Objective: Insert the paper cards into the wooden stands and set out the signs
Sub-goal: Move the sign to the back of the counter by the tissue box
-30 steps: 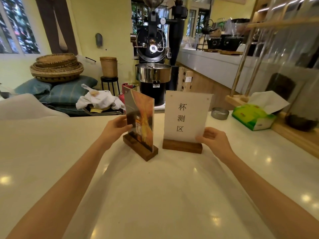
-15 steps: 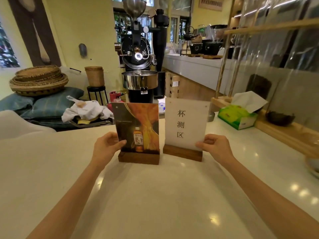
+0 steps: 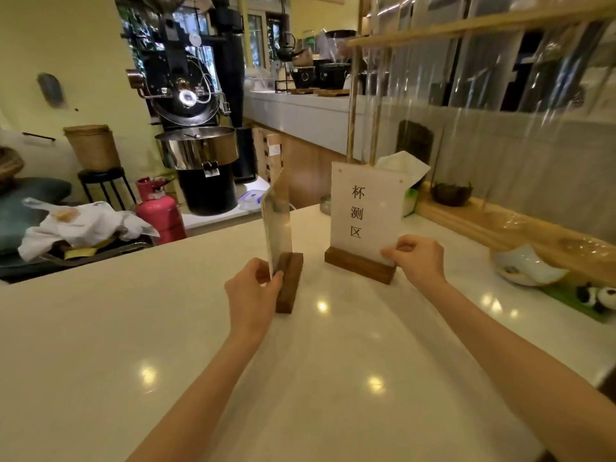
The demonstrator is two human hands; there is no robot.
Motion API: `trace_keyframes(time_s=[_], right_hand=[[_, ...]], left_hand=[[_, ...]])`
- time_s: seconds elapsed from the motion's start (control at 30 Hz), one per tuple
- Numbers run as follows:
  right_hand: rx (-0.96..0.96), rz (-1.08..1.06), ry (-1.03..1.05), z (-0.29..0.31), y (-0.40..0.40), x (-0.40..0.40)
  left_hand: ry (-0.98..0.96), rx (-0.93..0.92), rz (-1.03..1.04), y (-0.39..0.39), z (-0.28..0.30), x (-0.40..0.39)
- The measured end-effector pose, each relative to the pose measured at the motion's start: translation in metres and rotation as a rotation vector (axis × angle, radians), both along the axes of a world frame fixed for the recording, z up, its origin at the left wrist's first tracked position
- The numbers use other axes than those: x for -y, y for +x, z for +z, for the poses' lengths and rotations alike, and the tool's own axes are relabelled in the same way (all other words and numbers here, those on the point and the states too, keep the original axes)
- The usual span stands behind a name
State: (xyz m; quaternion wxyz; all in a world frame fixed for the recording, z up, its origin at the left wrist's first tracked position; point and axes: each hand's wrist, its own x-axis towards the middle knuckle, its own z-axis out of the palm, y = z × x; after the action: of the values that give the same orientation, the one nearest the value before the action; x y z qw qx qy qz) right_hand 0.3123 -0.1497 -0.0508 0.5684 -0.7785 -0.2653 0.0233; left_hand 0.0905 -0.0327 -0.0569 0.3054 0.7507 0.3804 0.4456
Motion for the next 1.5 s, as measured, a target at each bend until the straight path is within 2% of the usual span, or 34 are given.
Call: trace_keyframes(time_s=[0.2, 0.57, 0.83, 1.27, 1.5], right_hand=[[0.026, -0.106, -0.094, 0.001, 0.038, 0.013], [-0.039, -0.186, -0.234, 0.020, 0.122, 0.035], [0.022, -0.187, -0.299, 0.023, 0.161, 0.043], [0.142, -0.241, -0.276, 0.009, 0.196, 0.052], [0.198, -0.187, -0.283, 0.002, 0.200, 0.056]], left_hand=[[-0.014, 0.106, -0.121, 0.062, 0.002, 0.028], [-0.112, 0.138, -0.217, 0.183, 0.001, 0.061], [-0.138, 0.131, -0.228, 0.259, 0.002, 0.077], [-0.163, 0.154, -0.222, 0.321, -0.006, 0.105], [-0.156, 0.166, -0.179, 0.332, -0.011, 0.115]])
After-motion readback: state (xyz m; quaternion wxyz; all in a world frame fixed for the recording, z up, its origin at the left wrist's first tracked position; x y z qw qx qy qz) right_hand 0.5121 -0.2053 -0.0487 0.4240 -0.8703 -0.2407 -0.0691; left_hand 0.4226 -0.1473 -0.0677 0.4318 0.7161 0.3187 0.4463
